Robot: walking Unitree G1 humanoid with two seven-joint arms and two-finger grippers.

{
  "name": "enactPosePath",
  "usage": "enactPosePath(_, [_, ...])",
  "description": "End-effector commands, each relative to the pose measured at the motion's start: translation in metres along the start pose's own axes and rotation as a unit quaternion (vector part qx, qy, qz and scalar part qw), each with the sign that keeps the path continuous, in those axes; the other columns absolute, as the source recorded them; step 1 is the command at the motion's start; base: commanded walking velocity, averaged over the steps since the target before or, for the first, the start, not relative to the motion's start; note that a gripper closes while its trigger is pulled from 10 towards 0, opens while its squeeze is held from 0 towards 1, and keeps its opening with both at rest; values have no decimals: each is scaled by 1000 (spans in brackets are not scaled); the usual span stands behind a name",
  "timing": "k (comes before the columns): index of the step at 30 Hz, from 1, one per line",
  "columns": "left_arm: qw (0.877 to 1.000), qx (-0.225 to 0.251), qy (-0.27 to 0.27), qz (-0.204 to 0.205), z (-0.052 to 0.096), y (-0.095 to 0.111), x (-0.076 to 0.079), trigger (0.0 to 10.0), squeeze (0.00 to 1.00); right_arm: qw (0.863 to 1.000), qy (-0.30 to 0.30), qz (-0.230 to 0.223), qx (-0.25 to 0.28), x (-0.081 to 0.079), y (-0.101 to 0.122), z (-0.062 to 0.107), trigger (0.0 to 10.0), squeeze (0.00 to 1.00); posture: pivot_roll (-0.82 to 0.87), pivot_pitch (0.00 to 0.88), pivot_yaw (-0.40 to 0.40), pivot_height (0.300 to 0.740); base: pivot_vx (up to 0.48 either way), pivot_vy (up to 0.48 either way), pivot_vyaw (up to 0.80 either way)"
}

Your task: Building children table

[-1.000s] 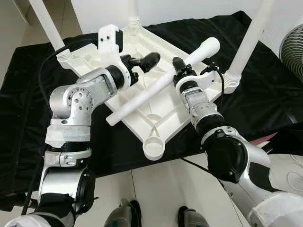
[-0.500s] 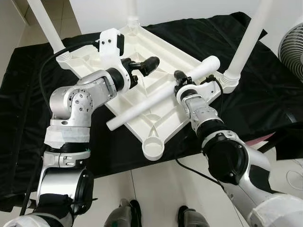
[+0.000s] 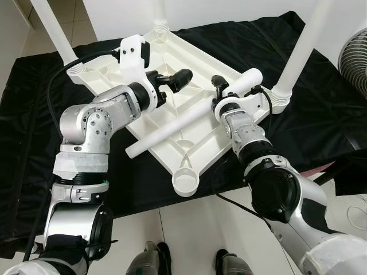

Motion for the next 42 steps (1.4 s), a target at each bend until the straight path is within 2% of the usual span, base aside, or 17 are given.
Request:
enactPosePath(1, [1000,-1,-13,-5,1,2,0,10000,0,999,-33,3,-4,17,-3,3,10000,1000,-81,186,93,740,0,0,0])
enactPosePath(2, [1000,-1,-12,-7,1,3,-1,10000,0,1000,-12,20,-12,10,-4,4,10000,424,-82,187,93,740,0,0,0])
enactPosePath(4, [1000,-1,-11,-7,2,3,-1,10000,0,999,-2,30,-15,6,-5,4,10000,424,-82,187,93,740,0,0,0])
enactPosePath(5, [1000,-1,-11,-7,1,3,-1,10000,0,998,10,51,-17,2,-5,5,10000,0,-82,187,93,740,0,0,0])
enactPosePath(10, [1000,0,-12,-8,1,3,-1,10000,0,982,-11,189,-17,-5,-6,13,10000,0,-87,189,93,740,0,0,0])
enactPosePath(14, [1000,1,-12,-6,0,3,-1,10000,0,980,-15,196,-36,-6,-4,18,10000,0,-93,187,91,740,0,0,0])
enactPosePath(19, [1000,2,-14,-7,-1,3,-1,10000,0,966,-12,253,-49,-9,2,32,10000,0,-101,183,90,740,0,0,0])
enactPosePath(23, [1000,2,-14,-7,-1,3,-1,10000,0,967,-20,249,-48,-8,4,36,10000,0,-102,183,91,740,0,0,0])
enactPosePath(31, [1000,1,-14,-7,-1,2,0,10000,0,943,-14,328,-46,-13,12,60,10000,0,-102,172,84,740,0,0,0])
enactPosePath(33, [1000,-2,-15,-10,-1,-1,0,10000,0,926,8,375,-47,-21,18,69,10000,0,-107,161,82,740,0,0,0])
enactPosePath(34, [1000,-2,-15,-10,-1,-1,0,10000,0,926,8,375,-47,-21,18,69,10000,0,-107,161,82,740,0,0,0])
enactPosePath(36, [1000,-5,-18,-12,0,-3,1,10000,0,905,40,421,-49,-29,25,76,10000,0,-107,161,82,740,0,0,0])
enactPosePath(37, [1000,-5,-18,-12,0,-3,1,10000,0,905,40,421,-49,-29,25,76,10000,0,-107,161,82,740,0,0,0])
enactPosePath(39, [1000,-6,-21,-14,0,-4,2,10000,0,874,77,475,-66,-36,29,81,10000,0,-110,153,86,740,0,0,0])
enactPosePath(40, [1000,-7,-22,-14,-1,-4,1,10000,0,850,104,512,-73,-39,33,83,10000,0,-111,150,86,740,0,0,0])
enactPosePath(41, [1000,-7,-22,-14,-1,-4,1,10000,0,850,104,512,-73,-39,33,83,10000,0,-111,150,86,740,0,0,0])
enactPosePath(42, [1000,-7,-22,-13,-1,-4,1,10000,0,816,130,558,-84,-43,38,86,10000,0,-112,150,87,740,0,0,0])
Point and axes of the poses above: a point about 5 cm out from each wrist's last joint towards the gripper, its own z axis pointing back from the gripper into the wrist, its own y axis along the axis of the wrist's last joint, x = y × z, the point moved 1 cm from there along -z, pointing out of the wrist towards the gripper, and after that the axes turned 12 degrees about -z, right-handed, at the moved point
